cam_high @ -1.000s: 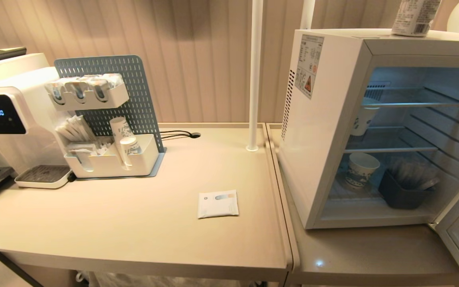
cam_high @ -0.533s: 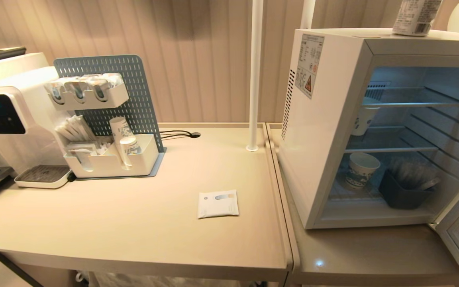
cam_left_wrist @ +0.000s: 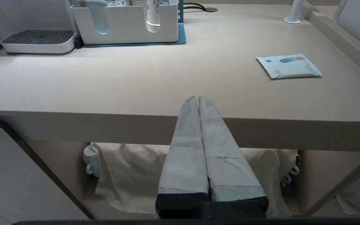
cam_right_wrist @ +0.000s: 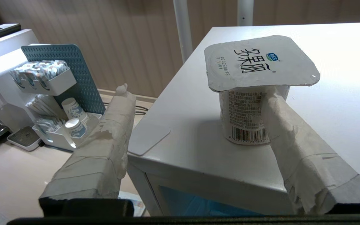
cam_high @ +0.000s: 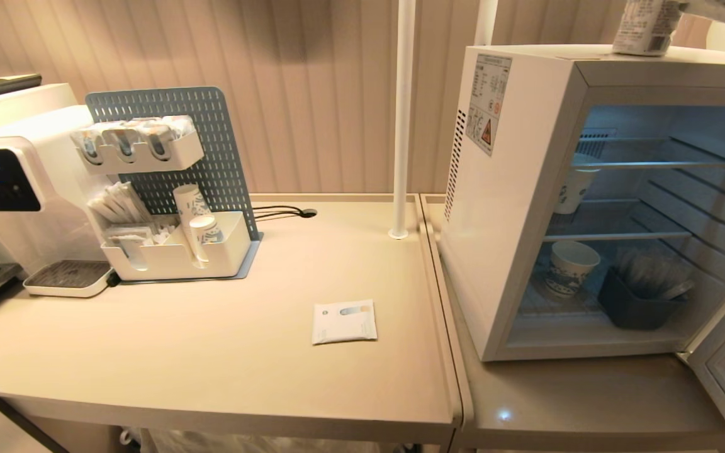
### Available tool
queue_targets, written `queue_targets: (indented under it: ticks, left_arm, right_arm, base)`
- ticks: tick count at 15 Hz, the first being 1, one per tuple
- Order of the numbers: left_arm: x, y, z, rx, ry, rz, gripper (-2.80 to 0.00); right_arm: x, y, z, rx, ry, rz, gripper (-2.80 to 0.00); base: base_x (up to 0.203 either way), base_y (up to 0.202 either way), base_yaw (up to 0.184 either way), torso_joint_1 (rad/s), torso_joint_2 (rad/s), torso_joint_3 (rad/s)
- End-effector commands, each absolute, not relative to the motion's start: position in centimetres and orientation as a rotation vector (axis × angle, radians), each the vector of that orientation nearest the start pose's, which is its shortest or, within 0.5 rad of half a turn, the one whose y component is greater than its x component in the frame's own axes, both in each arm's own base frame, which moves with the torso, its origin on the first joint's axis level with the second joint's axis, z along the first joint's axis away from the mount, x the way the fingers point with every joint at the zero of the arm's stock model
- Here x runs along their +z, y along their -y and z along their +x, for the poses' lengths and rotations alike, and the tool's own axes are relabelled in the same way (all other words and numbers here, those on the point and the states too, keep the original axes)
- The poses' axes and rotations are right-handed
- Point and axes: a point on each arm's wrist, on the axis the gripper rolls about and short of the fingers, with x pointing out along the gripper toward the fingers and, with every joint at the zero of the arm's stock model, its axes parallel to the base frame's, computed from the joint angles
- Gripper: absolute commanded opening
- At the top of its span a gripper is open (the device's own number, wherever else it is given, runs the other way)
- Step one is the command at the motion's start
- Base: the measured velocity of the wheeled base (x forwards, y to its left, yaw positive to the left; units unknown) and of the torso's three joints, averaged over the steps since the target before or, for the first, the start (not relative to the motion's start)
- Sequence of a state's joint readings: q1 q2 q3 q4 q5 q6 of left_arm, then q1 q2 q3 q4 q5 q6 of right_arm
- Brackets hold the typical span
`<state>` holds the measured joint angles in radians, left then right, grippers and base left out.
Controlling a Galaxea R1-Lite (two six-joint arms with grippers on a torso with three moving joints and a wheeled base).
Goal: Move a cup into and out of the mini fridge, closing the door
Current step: Put the yoghurt in the freezer
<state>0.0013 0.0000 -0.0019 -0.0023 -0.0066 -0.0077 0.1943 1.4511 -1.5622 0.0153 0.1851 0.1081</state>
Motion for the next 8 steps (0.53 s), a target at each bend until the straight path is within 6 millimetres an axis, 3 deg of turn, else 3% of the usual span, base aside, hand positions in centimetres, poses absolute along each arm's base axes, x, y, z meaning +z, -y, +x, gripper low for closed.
queue_targets:
  ticks: [1,4,8]
  left_arm:
    - [7.6,0.0,-2.3,-0.005,0.003,-0.009,-2.8]
    - [7.6,0.0,-2.3,0.0,0.003,-0.012,-2.8]
    - [7.6,0.0,-2.3,0.0,0.002,-0.012,-2.8]
  right_arm:
    - [39.8,-5.2,24.3,0.383,0.056,0.108,0.0]
    - [40.0,-5.5,25.9,0.376,0.055,0.11,0.0]
    - [39.1,-5.4,26.4,0.361,0.03,0.092,0.0]
  base:
    - [0.0,0.0,0.0,0.0,0.0,0.0]
    - [0.0,0.0,0.0,0.0,0.0,0.0]
    - [0.0,0.0,0.0,0.0,0.0,0.0]
